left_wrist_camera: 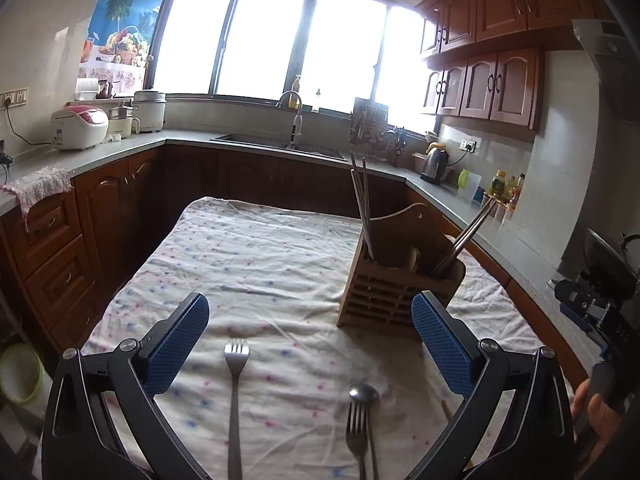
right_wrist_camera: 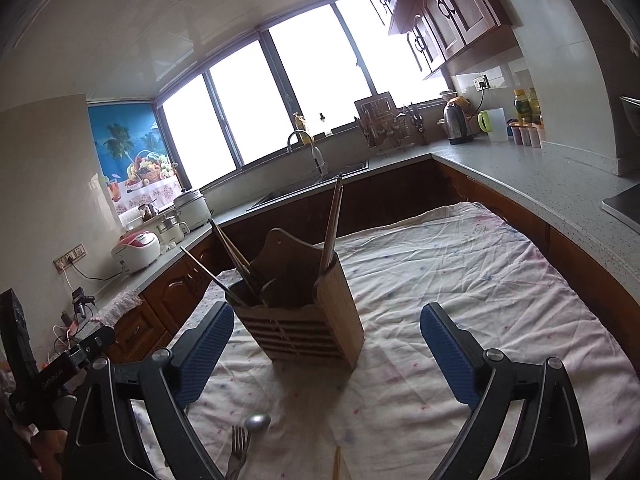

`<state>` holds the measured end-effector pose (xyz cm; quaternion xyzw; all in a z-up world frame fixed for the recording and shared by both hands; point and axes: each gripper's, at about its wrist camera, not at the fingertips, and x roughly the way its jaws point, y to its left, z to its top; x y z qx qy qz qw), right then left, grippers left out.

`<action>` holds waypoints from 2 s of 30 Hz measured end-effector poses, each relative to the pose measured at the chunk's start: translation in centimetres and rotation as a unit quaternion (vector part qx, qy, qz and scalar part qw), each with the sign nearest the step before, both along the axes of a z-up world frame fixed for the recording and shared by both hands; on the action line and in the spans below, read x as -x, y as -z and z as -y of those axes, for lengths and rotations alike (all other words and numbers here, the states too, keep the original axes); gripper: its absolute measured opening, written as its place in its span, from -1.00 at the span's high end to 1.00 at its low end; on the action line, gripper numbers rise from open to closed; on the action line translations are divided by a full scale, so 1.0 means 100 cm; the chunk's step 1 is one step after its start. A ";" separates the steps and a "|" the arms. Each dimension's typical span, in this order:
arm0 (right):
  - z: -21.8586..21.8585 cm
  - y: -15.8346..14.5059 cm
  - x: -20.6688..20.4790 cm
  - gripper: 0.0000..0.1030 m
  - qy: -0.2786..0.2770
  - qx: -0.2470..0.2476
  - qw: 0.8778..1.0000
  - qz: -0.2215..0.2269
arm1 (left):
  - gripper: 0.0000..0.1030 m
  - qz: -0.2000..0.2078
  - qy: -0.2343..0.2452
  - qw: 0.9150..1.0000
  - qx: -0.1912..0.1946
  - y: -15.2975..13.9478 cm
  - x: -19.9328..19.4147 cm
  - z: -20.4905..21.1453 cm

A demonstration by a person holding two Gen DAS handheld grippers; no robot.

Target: Organize utensils

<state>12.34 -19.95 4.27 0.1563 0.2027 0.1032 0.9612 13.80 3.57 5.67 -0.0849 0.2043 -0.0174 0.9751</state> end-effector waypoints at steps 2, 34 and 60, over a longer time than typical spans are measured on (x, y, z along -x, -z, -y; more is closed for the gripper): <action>-0.001 0.004 0.015 -0.90 -0.003 0.006 1.000 0.005 | -1.00 0.001 -0.003 1.000 -0.008 0.005 0.015 0.002; -0.045 0.059 0.157 -1.00 -0.001 0.142 0.985 0.096 | -1.00 0.037 -0.009 0.995 -0.093 0.071 0.129 0.041; -0.033 0.078 0.147 -1.00 0.003 0.105 0.994 0.042 | -1.00 0.027 -0.012 0.996 -0.084 0.076 0.134 0.037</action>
